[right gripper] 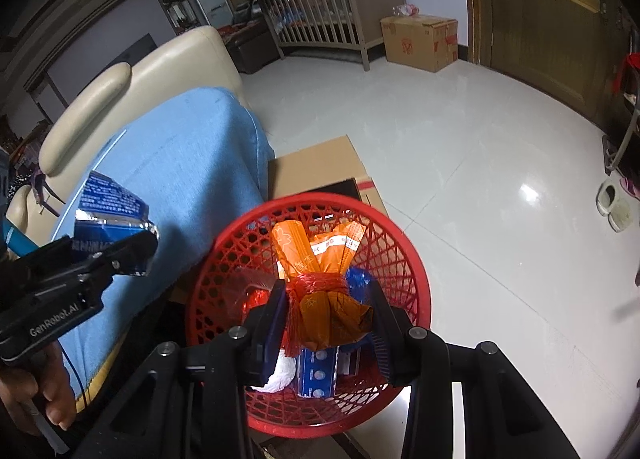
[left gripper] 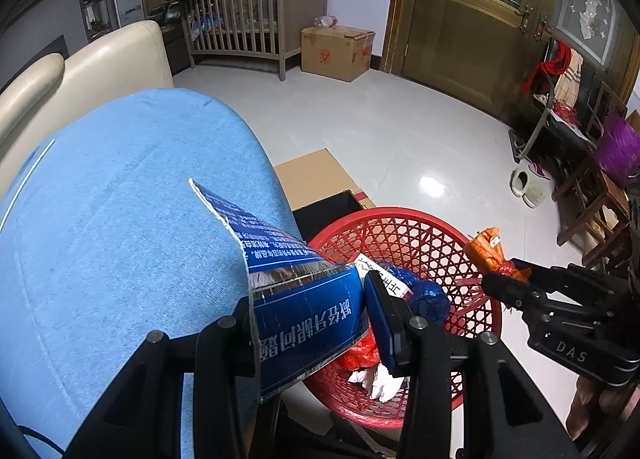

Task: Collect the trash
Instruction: 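Open the right tool to drop the orange bundle while the left tool releases the blue packet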

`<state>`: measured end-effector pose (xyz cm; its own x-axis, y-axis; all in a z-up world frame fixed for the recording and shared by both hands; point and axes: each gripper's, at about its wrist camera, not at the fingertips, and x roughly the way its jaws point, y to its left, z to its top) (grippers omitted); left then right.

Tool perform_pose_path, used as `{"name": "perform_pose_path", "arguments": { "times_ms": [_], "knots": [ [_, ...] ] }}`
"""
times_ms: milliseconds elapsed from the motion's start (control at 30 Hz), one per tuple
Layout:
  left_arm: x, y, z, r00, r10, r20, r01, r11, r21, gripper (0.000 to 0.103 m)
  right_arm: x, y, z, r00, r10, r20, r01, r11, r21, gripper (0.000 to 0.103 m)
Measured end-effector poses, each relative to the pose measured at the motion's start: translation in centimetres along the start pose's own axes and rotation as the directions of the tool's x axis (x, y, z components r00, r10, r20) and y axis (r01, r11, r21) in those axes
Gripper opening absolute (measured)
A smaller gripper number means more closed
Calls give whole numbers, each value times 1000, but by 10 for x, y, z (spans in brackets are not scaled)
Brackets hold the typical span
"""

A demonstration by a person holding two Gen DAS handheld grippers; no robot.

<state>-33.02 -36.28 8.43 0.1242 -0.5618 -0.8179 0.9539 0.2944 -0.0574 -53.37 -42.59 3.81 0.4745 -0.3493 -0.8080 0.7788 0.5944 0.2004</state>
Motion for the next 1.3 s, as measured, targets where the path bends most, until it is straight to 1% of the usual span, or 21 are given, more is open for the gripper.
{"name": "perform_pose_path", "arguments": {
  "times_ms": [600,833,1000,1067,1100,1133,1233,1300],
  "knots": [
    [9,9,-2,999,-49,-10,49,998,-32,45,-1,6,0,998,-60,-16,60,998,7,41],
    [11,10,-3,998,-59,-14,58,998,-34,45,8,6,-4,996,-74,-51,75,997,20,42],
    [14,8,-3,998,-59,-21,59,998,-31,45,18,3,-9,993,-77,-90,80,996,35,42],
    [16,7,-2,998,-60,-24,59,998,-29,45,24,0,-11,989,-74,-128,81,995,51,44],
    [16,6,-2,998,-61,-25,60,998,-27,45,29,-2,-13,986,-67,-153,77,995,65,48],
    [17,5,-2,998,-60,-25,59,998,-25,45,33,-4,-15,983,-58,-172,73,994,80,56],
    [18,3,-2,998,-59,-29,59,998,-21,45,33,-9,-17,984,-51,-169,70,992,108,58],
    [21,2,-2,998,-59,-35,58,998,-18,45,29,-12,-15,987,-49,-153,68,990,123,64]
  ]
}}
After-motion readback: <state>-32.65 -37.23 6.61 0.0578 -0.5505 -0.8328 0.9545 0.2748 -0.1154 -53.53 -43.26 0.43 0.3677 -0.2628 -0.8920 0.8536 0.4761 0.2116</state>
